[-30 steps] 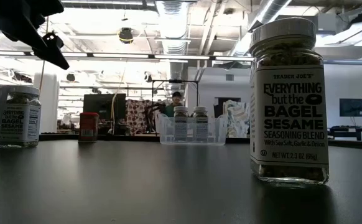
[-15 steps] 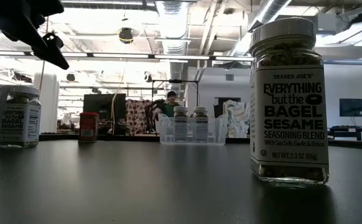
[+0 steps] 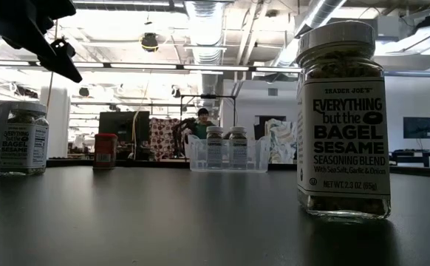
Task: Sort spices by type
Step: Put the right red spice can into the white bin
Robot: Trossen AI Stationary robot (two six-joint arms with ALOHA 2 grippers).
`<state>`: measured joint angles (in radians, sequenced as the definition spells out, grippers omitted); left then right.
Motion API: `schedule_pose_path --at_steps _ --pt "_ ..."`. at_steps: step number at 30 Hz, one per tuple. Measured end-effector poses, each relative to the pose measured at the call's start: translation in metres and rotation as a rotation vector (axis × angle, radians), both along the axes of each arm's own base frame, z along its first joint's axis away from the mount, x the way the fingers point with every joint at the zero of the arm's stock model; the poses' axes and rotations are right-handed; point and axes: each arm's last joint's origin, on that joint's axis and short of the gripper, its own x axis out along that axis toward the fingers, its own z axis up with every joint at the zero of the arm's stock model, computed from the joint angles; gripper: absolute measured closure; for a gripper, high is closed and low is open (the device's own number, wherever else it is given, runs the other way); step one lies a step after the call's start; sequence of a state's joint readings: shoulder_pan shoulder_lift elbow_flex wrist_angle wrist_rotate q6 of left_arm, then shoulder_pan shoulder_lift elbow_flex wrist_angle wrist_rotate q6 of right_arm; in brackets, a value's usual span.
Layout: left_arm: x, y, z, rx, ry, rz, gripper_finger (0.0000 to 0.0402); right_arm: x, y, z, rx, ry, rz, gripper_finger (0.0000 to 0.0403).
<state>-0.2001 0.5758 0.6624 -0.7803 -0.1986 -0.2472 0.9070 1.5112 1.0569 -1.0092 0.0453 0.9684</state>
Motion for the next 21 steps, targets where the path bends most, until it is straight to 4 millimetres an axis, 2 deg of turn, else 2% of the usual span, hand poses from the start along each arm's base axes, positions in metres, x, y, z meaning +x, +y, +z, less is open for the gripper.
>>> schedule_pose_path --at_steps 21 --pt "0.0000 0.0000 0.0000 -0.008 0.000 0.006 0.0049 -0.0008 -0.0003 -0.0001 0.005 0.017 -0.009 0.0132"
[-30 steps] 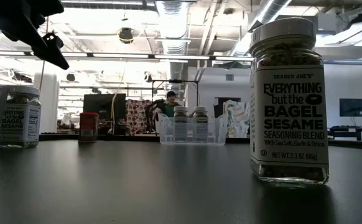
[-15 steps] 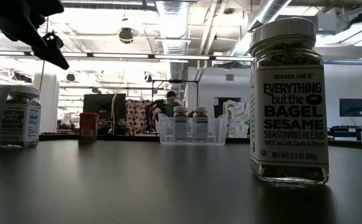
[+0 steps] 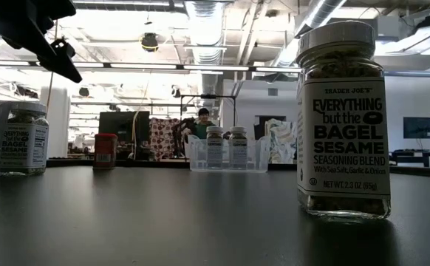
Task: Sort spices by type
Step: Put the right red spice can into the white bin
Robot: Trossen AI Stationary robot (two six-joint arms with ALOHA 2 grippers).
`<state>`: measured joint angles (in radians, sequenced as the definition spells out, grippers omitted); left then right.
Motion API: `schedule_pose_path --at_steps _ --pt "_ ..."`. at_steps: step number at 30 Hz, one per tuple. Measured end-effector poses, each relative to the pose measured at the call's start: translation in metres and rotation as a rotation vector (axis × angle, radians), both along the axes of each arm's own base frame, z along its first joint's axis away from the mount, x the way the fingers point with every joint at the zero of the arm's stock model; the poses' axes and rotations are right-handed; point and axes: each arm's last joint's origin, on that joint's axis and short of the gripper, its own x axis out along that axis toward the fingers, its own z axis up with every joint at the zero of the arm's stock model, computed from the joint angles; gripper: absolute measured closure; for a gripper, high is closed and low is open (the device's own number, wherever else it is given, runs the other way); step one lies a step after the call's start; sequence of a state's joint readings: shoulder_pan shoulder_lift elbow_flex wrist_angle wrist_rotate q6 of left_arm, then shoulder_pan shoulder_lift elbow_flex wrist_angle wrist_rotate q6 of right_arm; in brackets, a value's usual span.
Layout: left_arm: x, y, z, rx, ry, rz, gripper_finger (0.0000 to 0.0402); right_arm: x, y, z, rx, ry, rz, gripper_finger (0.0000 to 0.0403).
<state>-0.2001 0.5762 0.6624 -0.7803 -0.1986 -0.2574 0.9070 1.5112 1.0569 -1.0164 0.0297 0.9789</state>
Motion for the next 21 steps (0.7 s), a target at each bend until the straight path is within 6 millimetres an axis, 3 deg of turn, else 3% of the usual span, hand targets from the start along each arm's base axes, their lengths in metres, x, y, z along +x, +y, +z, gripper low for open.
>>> schedule_pose_path --at_steps 10,21 --pt "0.0000 0.0000 0.0000 -0.001 0.000 0.001 0.0049 0.0000 -0.0010 0.0000 -0.018 -0.012 -0.017 0.0127" --pt "0.0000 0.0000 0.0000 -0.001 0.000 0.001 0.0049 -0.0008 -0.0021 -0.0001 -0.031 -0.004 -0.011 0.0057"
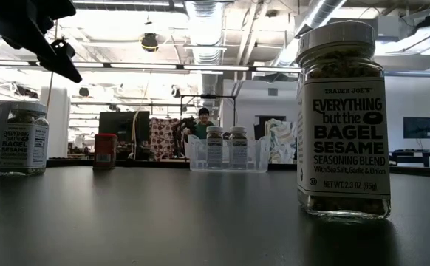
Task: Sort spices by type
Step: Put the right red spice can into the white bin, then put the left white spice bottle into the transparent bin
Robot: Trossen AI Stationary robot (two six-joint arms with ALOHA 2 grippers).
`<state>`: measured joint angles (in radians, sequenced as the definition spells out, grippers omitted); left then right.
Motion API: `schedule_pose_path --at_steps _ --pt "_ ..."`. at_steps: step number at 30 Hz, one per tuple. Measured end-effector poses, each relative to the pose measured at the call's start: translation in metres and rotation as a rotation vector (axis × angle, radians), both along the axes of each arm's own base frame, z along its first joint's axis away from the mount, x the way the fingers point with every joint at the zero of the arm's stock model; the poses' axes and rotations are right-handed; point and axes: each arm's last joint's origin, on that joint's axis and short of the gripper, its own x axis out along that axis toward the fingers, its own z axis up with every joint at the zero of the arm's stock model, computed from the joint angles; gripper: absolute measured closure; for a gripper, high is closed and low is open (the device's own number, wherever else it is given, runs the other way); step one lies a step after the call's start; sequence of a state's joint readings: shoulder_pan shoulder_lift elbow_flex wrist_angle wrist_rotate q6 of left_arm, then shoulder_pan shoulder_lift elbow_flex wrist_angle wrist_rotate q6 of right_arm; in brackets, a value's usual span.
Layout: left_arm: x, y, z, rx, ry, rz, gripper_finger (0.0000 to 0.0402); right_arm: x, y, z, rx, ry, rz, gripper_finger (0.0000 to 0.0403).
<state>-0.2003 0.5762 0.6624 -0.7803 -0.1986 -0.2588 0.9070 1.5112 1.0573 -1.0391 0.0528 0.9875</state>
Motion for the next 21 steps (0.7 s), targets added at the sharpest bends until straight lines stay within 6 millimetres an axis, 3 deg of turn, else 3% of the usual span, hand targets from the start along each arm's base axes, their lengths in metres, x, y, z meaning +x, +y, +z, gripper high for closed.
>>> schedule_pose_path --at_steps 11,21 --pt "0.000 0.000 0.000 0.000 0.000 0.000 0.0049 0.000 0.000 0.001 0.001 -0.002 0.000 0.0046" --pt "0.000 0.000 0.000 0.000 0.000 0.000 0.0049 0.003 0.003 0.028 -0.014 -0.026 -0.002 0.0046"
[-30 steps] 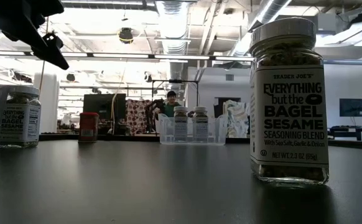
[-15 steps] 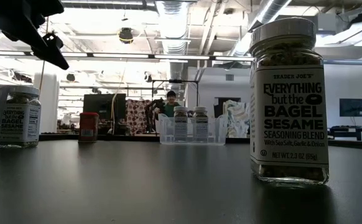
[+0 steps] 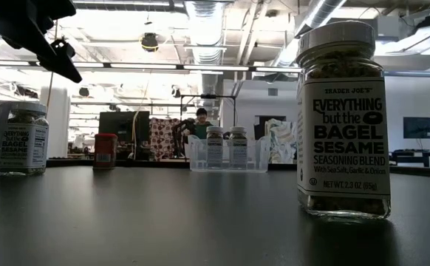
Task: Sort spices by type
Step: Put the left white spice bottle into the transparent bin
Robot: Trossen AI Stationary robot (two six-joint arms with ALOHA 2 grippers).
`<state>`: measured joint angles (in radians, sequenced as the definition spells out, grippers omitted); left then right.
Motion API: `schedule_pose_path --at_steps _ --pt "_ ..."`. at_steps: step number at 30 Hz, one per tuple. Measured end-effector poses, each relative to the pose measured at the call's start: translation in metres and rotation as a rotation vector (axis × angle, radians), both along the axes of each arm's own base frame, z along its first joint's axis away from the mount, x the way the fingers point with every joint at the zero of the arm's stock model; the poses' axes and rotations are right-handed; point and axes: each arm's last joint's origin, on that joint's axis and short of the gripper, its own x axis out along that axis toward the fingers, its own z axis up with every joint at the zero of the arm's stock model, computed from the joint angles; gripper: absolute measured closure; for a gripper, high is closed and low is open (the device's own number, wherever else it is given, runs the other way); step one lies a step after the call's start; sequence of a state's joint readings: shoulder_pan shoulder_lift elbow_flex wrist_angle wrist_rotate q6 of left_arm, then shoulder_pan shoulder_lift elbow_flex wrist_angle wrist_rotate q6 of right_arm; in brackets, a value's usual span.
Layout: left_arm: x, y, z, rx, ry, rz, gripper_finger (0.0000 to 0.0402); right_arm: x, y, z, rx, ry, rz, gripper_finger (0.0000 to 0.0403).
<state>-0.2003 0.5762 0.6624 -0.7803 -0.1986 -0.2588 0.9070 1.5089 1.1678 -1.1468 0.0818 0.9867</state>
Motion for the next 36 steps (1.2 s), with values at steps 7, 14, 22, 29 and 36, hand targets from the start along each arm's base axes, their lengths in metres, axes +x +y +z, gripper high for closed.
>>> schedule_pose_path --at_steps 7,14,22,29,36 --pt "0.000 0.000 0.000 0.000 0.000 0.000 0.0049 0.002 0.003 0.024 0.023 -0.017 -0.011 0.0046" --pt "0.000 0.000 0.000 0.000 0.000 0.000 0.0049 0.004 0.005 0.030 0.059 -0.029 -0.153 0.0046" --pt "0.000 0.000 0.000 -0.010 -0.003 0.007 0.0049 0.010 -0.001 0.030 0.019 -0.077 -0.135 0.0046" --pt "0.002 0.001 0.003 -0.092 -0.052 0.145 0.0049 0.035 -0.029 0.051 -0.038 -0.094 -0.201 0.0048" --pt "0.002 0.005 0.003 -0.125 -0.093 0.315 0.0049 0.062 -0.070 0.070 -0.253 -0.307 -0.429 0.0071"
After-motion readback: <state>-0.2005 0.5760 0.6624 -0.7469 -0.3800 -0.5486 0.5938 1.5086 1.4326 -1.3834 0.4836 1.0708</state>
